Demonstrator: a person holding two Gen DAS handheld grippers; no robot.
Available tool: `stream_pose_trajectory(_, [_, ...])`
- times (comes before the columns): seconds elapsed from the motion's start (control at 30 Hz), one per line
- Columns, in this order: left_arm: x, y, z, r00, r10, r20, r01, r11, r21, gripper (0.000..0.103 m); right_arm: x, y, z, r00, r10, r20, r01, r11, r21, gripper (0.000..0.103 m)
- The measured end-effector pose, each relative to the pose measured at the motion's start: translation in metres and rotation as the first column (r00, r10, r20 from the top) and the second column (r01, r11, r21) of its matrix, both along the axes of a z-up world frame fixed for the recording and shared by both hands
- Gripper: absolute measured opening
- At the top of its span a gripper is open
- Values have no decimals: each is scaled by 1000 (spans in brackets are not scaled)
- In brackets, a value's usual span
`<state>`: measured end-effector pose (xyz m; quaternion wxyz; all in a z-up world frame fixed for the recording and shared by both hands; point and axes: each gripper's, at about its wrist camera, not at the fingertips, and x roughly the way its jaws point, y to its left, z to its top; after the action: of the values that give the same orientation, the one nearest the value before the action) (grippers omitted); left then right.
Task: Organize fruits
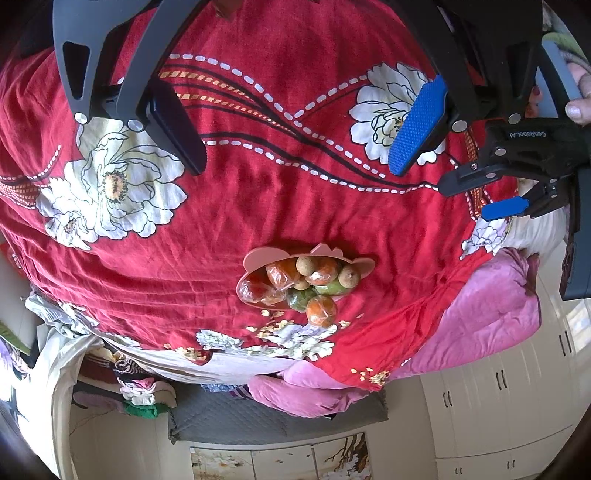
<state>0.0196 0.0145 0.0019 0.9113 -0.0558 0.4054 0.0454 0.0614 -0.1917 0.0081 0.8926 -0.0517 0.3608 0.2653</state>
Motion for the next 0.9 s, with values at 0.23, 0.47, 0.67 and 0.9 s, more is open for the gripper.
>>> stream_pose_trajectory(0.23, [0, 0, 0, 1000, 1, -2, -1, 1000, 1, 93, 0, 0, 0, 1000, 0, -1, 0, 1000, 0, 98])
stream_pose_trajectory(0.47, [1, 0, 0, 1000, 3, -6, -3, 1000, 7, 93, 1, 0, 0, 1000, -1, 0, 1, 1000, 0, 99])
stream_pose_trajectory(0.67, [1, -1, 0, 1000, 3, -7, -3, 1000, 8, 93, 1, 1, 0, 1000, 1, -2, -1, 1000, -2, 99])
stream_pose_trajectory(0.9, [1, 0, 0, 1000, 7, -10, -7, 1000, 12, 93, 1, 0, -1, 1000, 1, -3, -1, 1000, -2, 98])
